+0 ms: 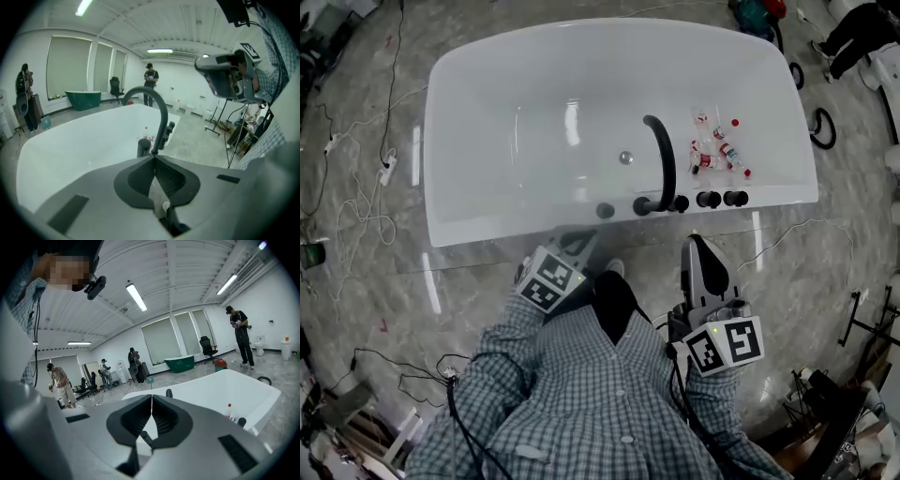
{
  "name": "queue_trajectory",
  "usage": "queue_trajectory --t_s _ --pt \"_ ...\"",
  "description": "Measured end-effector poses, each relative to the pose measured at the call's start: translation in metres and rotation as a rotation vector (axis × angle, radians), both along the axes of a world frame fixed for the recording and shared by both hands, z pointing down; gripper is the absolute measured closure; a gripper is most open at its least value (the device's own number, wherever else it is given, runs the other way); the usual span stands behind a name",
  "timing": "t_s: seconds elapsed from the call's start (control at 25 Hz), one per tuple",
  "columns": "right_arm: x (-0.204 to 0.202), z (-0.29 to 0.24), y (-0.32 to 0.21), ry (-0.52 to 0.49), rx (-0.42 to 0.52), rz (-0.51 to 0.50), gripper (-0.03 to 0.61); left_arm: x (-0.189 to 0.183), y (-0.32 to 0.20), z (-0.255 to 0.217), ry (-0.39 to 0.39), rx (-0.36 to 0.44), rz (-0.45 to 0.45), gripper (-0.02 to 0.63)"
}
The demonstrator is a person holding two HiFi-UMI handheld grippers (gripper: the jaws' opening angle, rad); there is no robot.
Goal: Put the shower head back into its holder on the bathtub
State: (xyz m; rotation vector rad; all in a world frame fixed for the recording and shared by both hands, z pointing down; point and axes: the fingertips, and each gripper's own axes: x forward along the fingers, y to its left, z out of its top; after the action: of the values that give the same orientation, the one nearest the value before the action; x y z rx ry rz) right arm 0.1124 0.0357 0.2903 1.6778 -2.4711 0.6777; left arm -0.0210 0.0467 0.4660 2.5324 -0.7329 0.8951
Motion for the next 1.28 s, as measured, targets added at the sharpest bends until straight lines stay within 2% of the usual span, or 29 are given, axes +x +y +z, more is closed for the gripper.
queue_trajectory --t_s 0.24,0.44,0.68,0.72,0.88,0.96,1.28 --pt "-0.016 -0.026 -0.005 -0.002 0.052 -0.043 0.563 0.004 -0.003 -0.083 0.139 0.098 -0.018 0.603" --pt "-0.035 -0.056 -0.011 0.005 0.108 -0.072 0.563 -0.013 -0.010 -0.160 0.252 0.209 -0.079 0.603" --pt "-0.036 -0.104 -0.023 0.029 0.261 -0.073 0.563 -0.019 -0.023 -0.233 0.350 0.372 -0.112 0.603" --pt "-0.036 -0.110 -0.024 0.034 0.281 -0.084 0.563 -0.019 -0.026 -0.241 0.375 0.382 -0.117 0.603" --pt "-0.040 -0.127 -0.022 0.050 0.329 -0.149 0.563 -0.024 -0.027 -0.257 0.458 0.327 -0.166 0.603" --pt "-0.038 -0.131 -0.021 0.063 0.339 -0.158 0.563 -0.023 -0.029 -0.267 0.484 0.351 -0.167 0.603" --pt "-0.038 -0.125 -0.023 0.077 0.313 -0.125 0.563 -0.027 -0.033 -0.275 0.496 0.397 -0.129 0.603"
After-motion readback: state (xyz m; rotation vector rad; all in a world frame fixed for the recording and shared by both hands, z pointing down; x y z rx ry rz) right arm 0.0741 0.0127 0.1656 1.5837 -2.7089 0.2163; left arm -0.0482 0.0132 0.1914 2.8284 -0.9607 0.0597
